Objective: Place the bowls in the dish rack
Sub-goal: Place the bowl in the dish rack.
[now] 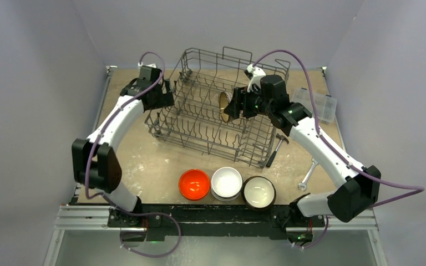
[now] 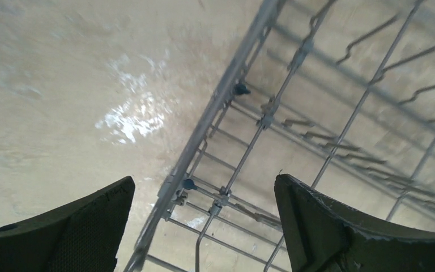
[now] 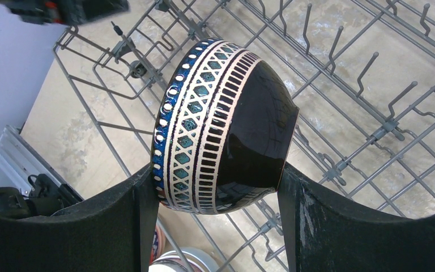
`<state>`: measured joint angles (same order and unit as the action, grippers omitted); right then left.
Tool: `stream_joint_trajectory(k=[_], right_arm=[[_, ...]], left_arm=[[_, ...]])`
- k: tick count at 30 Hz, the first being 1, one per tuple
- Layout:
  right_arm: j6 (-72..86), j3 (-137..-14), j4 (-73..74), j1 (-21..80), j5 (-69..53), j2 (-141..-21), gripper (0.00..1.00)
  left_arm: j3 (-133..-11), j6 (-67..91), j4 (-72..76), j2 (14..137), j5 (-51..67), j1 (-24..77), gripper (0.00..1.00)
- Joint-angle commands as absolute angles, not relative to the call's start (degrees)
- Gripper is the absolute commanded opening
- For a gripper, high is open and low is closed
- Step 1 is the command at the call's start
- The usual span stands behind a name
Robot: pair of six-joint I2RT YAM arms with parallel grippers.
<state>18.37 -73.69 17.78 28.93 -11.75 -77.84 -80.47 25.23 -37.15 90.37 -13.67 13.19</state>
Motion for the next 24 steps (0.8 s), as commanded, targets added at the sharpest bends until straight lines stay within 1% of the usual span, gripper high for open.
stream_joint_trajectory(k=[1, 5, 8, 10, 17, 19, 20, 24], right_arm=[[17.8, -74.7, 14.1, 29.2, -13.4, -74.9, 0.00], [17.8, -74.5, 14.4, 29.2, -13.3, -74.3, 0.00], [17.6, -74.5, 15.0, 29.2, -13.5, -73.8, 0.00], [17.4, -74.5, 15.2, 29.2, -13.4, -73.5, 0.00], [17.4, -74.7, 14.7, 29.2, -13.3, -73.5, 0.00], [17.3, -74.7, 14.5, 29.2, -13.0, -73.6, 0.00], [17.3, -74.7, 14.4, 29.2, -12.8, -73.6, 0.00], [17.0, -74.7, 14.5, 29.2, -12.2, -73.7, 0.00]], left_arm=[[-84.5, 21.7, -39.9, 96.1, -7.6, 12.5, 0.87], [-84.5, 24.0, -38.4, 98.4, -7.4, 11.6, 0.75], [-81.9, 25.8, -36.4, 97.5, -4.9, 10.6, 0.63], [-79.4, 27.4, -35.0, 96.0, -3.9, 9.9, 0.49], [-66.9, 37.2, -29.0, 85.2, -3.1, 5.3, 0.14], [-62.9, 40.3, -26.7, 81.9, -2.5, 4.3, 0.02], [-61.0, 41.8, -26.0, 80.5, -2.4, 4.0, 0.00], [-55.4, 47.5, -24.6, 75.5, -4.9, 3.6, 0.00]])
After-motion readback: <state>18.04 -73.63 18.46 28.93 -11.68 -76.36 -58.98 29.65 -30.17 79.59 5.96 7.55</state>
